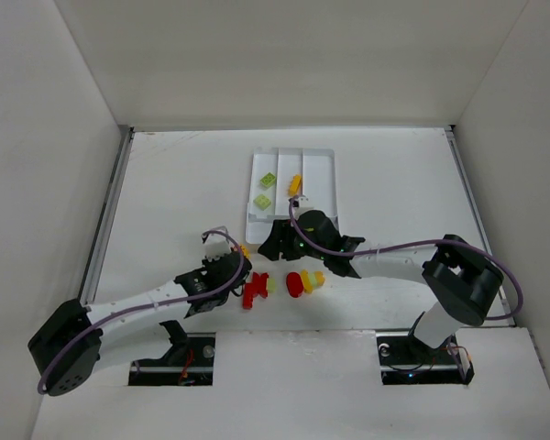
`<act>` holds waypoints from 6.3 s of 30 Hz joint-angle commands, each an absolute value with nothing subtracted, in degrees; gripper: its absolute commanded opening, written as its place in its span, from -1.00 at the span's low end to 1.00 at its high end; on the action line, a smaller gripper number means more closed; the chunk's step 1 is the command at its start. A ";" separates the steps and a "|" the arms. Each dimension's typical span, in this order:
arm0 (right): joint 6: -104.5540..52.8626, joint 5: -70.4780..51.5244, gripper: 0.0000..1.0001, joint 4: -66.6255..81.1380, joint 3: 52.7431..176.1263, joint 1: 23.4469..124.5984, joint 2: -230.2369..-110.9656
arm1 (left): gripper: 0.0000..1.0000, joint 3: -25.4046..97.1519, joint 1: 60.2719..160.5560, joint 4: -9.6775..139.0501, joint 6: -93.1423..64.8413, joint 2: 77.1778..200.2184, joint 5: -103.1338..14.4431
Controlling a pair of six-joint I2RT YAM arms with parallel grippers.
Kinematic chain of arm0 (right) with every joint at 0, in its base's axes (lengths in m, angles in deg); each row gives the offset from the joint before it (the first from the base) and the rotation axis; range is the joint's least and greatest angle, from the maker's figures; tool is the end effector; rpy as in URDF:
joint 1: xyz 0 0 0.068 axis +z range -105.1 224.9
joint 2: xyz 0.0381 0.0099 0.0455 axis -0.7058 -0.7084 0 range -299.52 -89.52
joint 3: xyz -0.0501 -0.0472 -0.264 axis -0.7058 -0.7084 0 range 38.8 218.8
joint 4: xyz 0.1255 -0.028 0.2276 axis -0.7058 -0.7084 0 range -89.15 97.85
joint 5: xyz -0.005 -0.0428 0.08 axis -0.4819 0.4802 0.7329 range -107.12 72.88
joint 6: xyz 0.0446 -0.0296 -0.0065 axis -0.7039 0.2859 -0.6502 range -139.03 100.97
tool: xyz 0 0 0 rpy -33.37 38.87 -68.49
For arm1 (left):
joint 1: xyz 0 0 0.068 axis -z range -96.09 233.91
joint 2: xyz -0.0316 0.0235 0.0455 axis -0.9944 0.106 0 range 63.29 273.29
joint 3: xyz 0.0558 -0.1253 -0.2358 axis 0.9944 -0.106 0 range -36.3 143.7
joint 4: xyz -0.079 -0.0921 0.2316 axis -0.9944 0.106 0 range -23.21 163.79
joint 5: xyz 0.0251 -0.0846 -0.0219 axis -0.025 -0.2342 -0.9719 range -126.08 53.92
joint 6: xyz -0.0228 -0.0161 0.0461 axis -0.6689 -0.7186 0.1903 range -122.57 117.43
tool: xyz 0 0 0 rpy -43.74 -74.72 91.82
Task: Sort the legos into containers by color
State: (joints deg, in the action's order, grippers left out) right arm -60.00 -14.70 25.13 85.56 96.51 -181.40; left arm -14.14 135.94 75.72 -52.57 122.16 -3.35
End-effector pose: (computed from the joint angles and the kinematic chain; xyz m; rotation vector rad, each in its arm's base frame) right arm 0.2105 0.2682 0.1950 -0.2346 2.2126 1.0018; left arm 0.1312 -0.1368 0.1668 -0.2260 2.2205 -0.2928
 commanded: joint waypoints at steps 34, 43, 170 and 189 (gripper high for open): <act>-74.84 4.06 0.61 45.73 78.18 90.90 -173.63 | -0.70 -0.44 149.52 74.79 -42.12 112.51 -3.12; -75.19 4.15 0.37 46.00 78.97 91.61 -175.92 | -0.69 0.09 149.87 73.91 -41.77 112.77 -3.13; -58.84 -31.62 0.65 3.98 75.53 92.22 -159.73 | 0.02 -11.42 133.44 43.32 -44.06 126.31 -21.93; -59.64 -38.82 -0.28 5.04 81.61 95.74 -173.46 | 0.02 -13.44 133.00 44.64 -44.76 122.79 -20.97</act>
State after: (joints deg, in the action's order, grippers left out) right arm -59.41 -35.29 4.06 80.03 95.24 -173.99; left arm -13.71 133.30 45.67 -44.85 123.76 -21.49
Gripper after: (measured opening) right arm 0.415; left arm 0.512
